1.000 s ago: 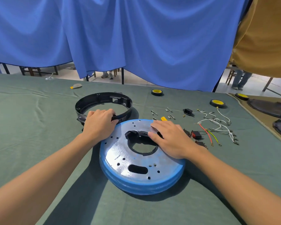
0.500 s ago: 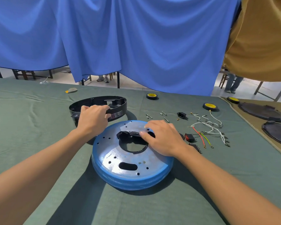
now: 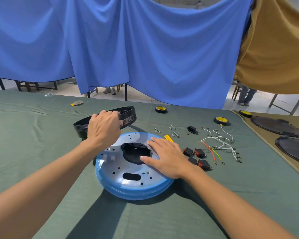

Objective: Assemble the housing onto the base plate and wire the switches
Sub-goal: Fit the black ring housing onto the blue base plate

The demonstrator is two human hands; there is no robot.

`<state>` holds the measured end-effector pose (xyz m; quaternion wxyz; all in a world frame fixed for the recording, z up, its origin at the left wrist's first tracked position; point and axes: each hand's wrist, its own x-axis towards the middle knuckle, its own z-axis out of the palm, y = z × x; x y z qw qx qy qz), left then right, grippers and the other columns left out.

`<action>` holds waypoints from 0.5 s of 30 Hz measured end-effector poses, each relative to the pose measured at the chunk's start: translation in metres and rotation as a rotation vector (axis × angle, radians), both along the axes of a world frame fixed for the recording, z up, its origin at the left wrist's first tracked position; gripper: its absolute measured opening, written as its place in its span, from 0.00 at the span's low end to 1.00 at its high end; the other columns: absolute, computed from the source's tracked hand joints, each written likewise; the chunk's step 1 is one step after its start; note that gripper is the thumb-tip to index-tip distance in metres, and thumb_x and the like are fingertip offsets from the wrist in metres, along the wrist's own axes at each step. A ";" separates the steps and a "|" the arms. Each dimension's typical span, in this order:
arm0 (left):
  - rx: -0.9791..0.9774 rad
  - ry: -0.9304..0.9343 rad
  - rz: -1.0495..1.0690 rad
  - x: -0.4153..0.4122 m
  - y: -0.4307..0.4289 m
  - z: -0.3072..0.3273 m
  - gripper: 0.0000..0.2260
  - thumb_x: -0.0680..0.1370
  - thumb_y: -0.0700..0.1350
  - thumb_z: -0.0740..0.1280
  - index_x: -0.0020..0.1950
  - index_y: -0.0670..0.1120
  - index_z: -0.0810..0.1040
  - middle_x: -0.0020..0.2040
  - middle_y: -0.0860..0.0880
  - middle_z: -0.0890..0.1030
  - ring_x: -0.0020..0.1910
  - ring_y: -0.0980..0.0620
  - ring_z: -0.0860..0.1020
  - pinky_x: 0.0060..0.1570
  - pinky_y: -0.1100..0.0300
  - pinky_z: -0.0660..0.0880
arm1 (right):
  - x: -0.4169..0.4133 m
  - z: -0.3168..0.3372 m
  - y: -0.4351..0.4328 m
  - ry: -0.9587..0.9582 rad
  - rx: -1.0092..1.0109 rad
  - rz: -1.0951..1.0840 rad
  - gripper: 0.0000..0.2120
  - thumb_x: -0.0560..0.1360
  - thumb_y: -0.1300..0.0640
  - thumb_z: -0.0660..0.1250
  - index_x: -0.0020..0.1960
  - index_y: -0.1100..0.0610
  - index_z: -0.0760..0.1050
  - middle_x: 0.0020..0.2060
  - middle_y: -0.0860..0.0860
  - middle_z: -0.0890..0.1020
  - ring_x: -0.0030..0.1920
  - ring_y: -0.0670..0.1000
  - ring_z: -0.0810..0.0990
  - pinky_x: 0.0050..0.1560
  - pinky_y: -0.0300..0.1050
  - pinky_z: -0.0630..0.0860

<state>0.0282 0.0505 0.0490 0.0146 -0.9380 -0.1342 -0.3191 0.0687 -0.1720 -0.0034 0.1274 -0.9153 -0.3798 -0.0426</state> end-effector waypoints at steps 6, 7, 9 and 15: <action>0.074 -0.037 -0.076 -0.009 -0.017 0.008 0.10 0.81 0.48 0.62 0.55 0.43 0.77 0.49 0.45 0.82 0.49 0.42 0.76 0.48 0.52 0.64 | 0.001 0.000 0.002 0.011 0.133 -0.037 0.29 0.79 0.35 0.52 0.73 0.49 0.64 0.75 0.46 0.62 0.75 0.48 0.55 0.73 0.52 0.52; 0.082 -0.055 -0.092 -0.010 -0.021 0.011 0.10 0.81 0.48 0.62 0.55 0.43 0.78 0.48 0.45 0.82 0.49 0.42 0.76 0.49 0.52 0.65 | 0.000 0.000 0.002 0.016 0.159 -0.045 0.28 0.79 0.36 0.53 0.73 0.50 0.65 0.74 0.47 0.63 0.74 0.49 0.56 0.72 0.52 0.54; 0.121 -0.072 -0.119 -0.014 -0.029 0.016 0.10 0.81 0.48 0.62 0.56 0.43 0.78 0.48 0.46 0.82 0.50 0.42 0.76 0.50 0.52 0.64 | -0.001 0.002 0.000 0.044 0.226 -0.065 0.26 0.80 0.39 0.53 0.73 0.52 0.66 0.73 0.48 0.65 0.73 0.50 0.56 0.71 0.52 0.56; -0.001 -0.214 -0.255 -0.028 -0.058 0.043 0.12 0.81 0.48 0.63 0.60 0.45 0.78 0.51 0.47 0.83 0.52 0.43 0.76 0.52 0.53 0.64 | 0.006 0.027 -0.013 0.249 0.635 -0.232 0.27 0.80 0.40 0.55 0.72 0.55 0.63 0.70 0.50 0.68 0.71 0.49 0.60 0.68 0.47 0.59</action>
